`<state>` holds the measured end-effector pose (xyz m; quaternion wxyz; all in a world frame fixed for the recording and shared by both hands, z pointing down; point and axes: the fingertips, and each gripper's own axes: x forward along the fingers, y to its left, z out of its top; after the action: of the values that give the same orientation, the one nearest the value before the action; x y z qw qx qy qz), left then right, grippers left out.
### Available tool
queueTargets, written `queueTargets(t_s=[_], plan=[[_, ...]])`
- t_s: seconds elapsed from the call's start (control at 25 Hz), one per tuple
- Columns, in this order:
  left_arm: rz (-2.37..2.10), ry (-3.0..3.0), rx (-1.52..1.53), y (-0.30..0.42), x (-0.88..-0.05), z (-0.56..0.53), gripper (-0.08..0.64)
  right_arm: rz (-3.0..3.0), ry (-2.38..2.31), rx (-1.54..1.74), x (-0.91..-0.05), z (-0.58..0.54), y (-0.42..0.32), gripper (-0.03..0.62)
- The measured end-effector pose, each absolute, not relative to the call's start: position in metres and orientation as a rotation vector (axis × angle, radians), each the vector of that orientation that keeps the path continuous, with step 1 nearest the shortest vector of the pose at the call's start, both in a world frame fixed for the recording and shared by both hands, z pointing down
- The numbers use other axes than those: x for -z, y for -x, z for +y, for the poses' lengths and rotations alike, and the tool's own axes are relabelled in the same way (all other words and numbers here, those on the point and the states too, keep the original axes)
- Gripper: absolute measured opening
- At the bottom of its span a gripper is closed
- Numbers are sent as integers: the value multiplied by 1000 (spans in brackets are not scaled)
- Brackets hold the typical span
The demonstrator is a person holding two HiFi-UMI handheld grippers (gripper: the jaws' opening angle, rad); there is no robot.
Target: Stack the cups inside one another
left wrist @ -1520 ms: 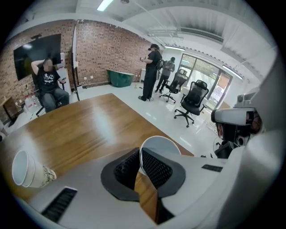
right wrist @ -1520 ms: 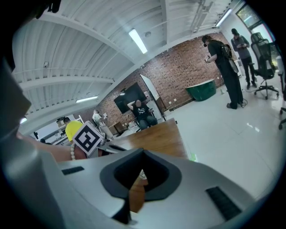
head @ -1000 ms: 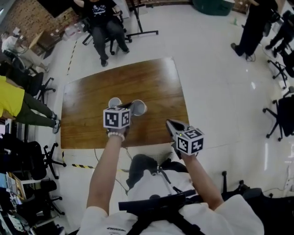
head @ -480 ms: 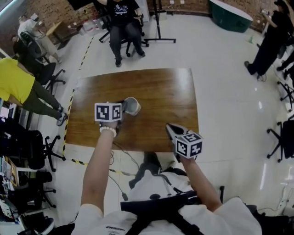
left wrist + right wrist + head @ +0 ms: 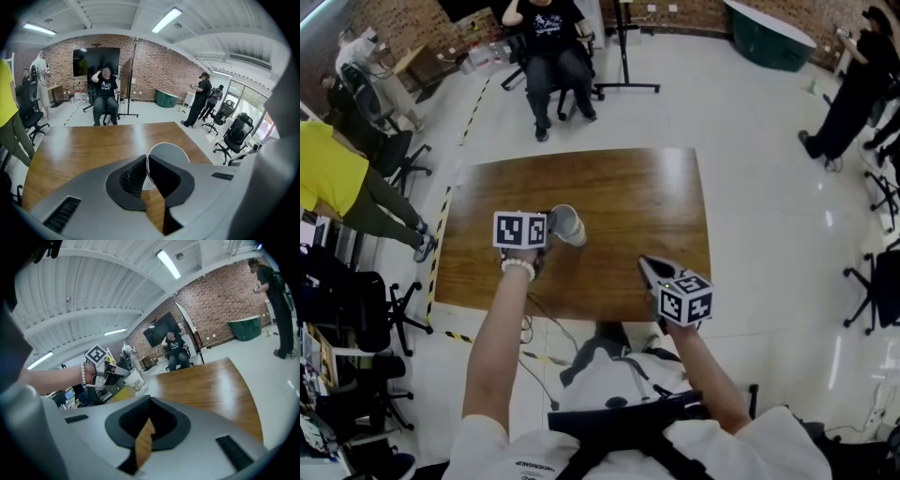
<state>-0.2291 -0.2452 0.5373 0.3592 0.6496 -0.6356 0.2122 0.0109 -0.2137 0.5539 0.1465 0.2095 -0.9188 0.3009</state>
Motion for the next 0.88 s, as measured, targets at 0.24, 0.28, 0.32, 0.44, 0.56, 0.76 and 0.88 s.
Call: queueTargets(t_s=[0.24,0.28,0.32,0.44,0.56,0.76,0.88], plan=[[-1614,-1671,-567,237,-547,-248,14,-2634,-608,-874,-556,-216,1,3],[-1609,-1671,-570,238,-548,-248,14,-2632,-609,-876,-557,-216,2,3],[-1603,-1671,-576,238,-550,-247,14,-2630,-612,-879,-558,-216,2,3],[-1587,-1671,-589,238,-557,-248,14,-2622,-624,-888,-559,-216,3,3],[-1576,-1669,-594,239,-563,-252,14,-2615,-634,-895,-563,-221,3,3],[-1559,-1662,-605,240,-570,-255,14,-2604,-649,-906,-565,-225,3,3],[-1548,-1658,-613,243,-575,-256,14,-2600,-657,-914,-567,-227,5,3]])
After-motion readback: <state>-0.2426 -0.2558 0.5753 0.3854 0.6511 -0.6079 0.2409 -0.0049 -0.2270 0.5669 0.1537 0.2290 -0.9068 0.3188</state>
